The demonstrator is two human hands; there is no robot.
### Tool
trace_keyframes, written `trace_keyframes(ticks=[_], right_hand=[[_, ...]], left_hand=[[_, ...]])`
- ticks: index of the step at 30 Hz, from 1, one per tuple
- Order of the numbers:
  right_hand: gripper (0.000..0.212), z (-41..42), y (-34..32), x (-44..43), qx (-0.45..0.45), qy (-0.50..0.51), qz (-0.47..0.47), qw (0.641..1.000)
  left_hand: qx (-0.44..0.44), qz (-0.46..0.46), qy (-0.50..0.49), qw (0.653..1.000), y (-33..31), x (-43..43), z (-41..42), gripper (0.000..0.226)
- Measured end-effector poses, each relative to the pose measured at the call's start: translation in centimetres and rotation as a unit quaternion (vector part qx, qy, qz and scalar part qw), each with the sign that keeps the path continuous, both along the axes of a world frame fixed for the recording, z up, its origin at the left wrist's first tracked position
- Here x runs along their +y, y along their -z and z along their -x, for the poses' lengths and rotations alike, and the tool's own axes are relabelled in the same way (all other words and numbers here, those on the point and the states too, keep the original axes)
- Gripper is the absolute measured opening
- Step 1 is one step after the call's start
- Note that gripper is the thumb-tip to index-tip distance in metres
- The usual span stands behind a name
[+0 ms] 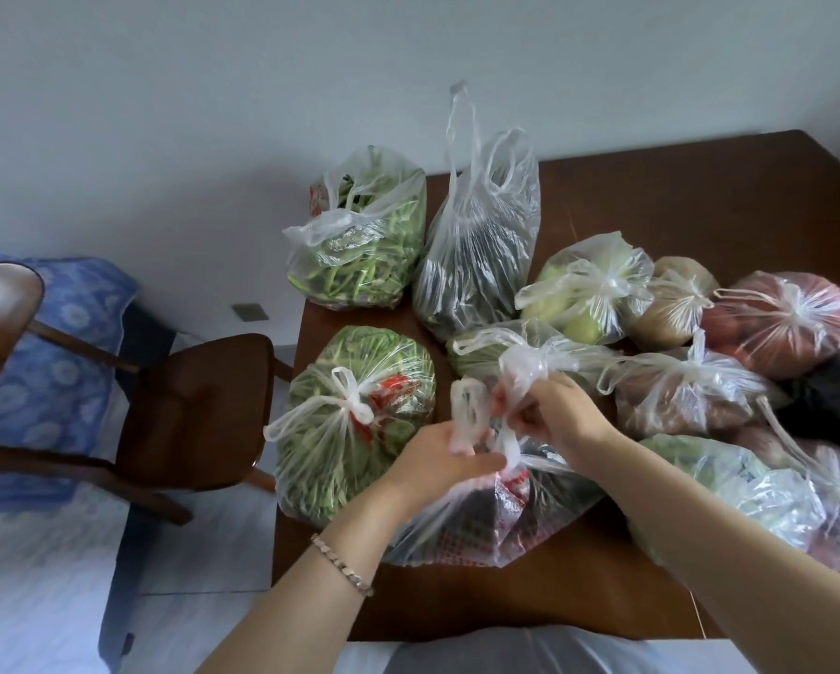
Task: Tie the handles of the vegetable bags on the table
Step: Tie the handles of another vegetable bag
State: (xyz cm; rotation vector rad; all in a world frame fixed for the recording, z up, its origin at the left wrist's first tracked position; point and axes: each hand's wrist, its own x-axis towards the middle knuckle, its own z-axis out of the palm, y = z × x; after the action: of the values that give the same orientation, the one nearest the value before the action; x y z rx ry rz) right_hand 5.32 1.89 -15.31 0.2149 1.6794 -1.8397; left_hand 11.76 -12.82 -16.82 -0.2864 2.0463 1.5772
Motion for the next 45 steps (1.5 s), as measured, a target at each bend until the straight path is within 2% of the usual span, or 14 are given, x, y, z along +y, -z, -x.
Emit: trace_keyframes(ticks=[3, 5, 7, 8, 10, 12, 15, 19, 22, 24, 30, 35, 40, 45], right_hand=[[0.024, 0.0, 0.5, -0.7, -0.029, 0.031, 0.107, 0.993], [0.018, -0.4, 1.4, -0.1, -0.047, 0.076, 0.166, 0.982], [0.038, -1.3, 2.9, 1.1, 0.015, 0.051, 0.06, 0.997], [0.033, -2.0, 3.4, 1.6, 0.078, 0.002, -0.039, 0.996], [0.012, -3.2, 4.6, 1.8, 0.221, -0.132, -0.207, 0.944], [0.02, -3.6, 5.5, 1.6, 0.298, -0.19, -0.272, 0.895], [0.023, -3.5, 4.6, 0.8, 0.31, -0.129, -0.228, 0.914], [0.031, -3.9, 3.9, -0.3, 0.155, -0.043, -0.074, 0.984], [0.037, -3.6, 4.0, -0.4, 0.097, -0.076, -0.108, 0.986], [0.041, -3.7, 4.2, -0.5, 0.109, -0.126, -0.186, 0.968], [0.042, -3.0, 3.9, -0.8, 0.132, -0.129, -0.333, 0.925], [0.028, -3.1, 3.1, -1.5, 0.204, -0.231, -0.394, 0.866], [0.031, -3.6, 2.1, -2.0, 0.247, -0.343, -0.4, 0.813], [0.043, -3.9, 2.1, -1.1, 0.174, -0.324, -0.367, 0.854]], left_hand=[[-0.01, -0.01, -0.097, 0.995, -0.1, 1.2, 0.2, 0.007], [-0.011, -0.04, -0.137, 0.99, 0.1, 1.7, 0.5, 0.012], [-0.026, -0.08, -0.173, 0.981, -0.3, 2.2, 0.6, 0.008], [-0.035, -0.095, -0.195, 0.976, -0.5, 2.3, 0.6, 0.011], [-0.049, -0.092, -0.223, 0.969, -0.4, 2.5, 0.8, 0.015], [-0.061, -0.088, -0.24, 0.965, -0.2, 2.6, 0.9, 0.008], [-0.072, -0.081, -0.267, 0.957, -0.2, 2.4, 1.2, 0.025], [-0.031, -0.064, -0.343, 0.937, 0.7, 1.0, 0.8, 0.051], [0.037, -0.051, -0.318, 0.946, 1.6, -0.6, -0.2, 0.051], [0.056, -0.038, -0.289, 0.955, 2.1, -1.5, -0.6, 0.054], [0.07, -0.012, -0.228, 0.971, 1.6, -1.0, -0.9, 0.057], [0.164, 0.107, -0.096, 0.976, -0.5, -2.4, -0.4, 0.048], [0.094, 0.062, -0.056, 0.992, -1.9, -0.3, 1.5, 0.05], [-0.007, -0.027, -0.112, 0.993, -1.0, 1.7, 2.8, 0.047]])
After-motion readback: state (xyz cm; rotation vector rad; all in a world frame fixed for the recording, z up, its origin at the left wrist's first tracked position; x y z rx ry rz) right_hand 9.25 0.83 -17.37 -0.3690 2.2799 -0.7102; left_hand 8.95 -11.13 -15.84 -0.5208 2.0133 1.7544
